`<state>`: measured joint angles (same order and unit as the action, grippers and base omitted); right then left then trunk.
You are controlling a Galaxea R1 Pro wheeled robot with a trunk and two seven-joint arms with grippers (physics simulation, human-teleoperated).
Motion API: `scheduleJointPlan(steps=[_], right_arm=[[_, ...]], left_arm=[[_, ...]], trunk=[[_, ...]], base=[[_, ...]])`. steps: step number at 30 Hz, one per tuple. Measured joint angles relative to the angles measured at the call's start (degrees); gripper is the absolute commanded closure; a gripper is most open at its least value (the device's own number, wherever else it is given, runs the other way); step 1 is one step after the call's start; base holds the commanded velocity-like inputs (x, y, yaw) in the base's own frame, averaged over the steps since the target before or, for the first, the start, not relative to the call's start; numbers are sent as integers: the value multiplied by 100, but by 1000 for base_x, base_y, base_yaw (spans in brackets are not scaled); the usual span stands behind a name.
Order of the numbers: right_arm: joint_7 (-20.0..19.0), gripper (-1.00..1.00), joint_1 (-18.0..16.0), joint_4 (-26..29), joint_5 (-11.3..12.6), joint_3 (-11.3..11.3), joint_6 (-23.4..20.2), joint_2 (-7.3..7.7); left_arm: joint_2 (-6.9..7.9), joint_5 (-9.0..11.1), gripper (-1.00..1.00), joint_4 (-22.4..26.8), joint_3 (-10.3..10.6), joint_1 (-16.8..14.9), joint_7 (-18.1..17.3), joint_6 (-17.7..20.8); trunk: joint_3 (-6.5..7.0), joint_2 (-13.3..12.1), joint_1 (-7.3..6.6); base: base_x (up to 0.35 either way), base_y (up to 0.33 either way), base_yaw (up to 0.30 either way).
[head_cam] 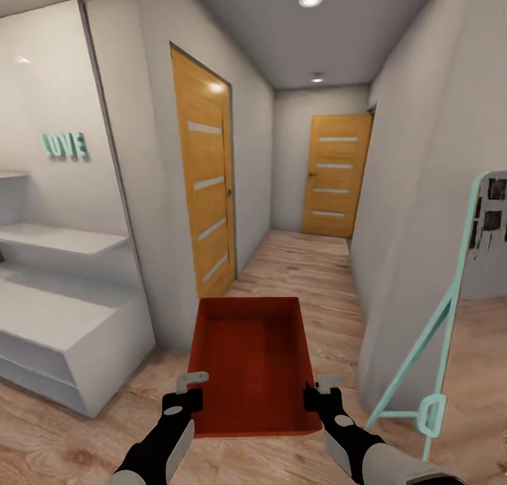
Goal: Move the two storage containers from the living room to the garage. In the garage, place one container on the floor and stack the other container on top of it (either order is fine).
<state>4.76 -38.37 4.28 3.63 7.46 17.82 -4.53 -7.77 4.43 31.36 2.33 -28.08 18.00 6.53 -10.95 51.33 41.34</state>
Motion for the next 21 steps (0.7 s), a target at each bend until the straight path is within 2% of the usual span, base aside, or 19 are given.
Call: scheduleJointPlan(steps=[21], right_arm=[[0,100,0,3,-1,0,0,0]], left_arm=[[0,1,100,2,1,0,0,-1]], trunk=[[0,0,0]], base=[[310,192,-286]])
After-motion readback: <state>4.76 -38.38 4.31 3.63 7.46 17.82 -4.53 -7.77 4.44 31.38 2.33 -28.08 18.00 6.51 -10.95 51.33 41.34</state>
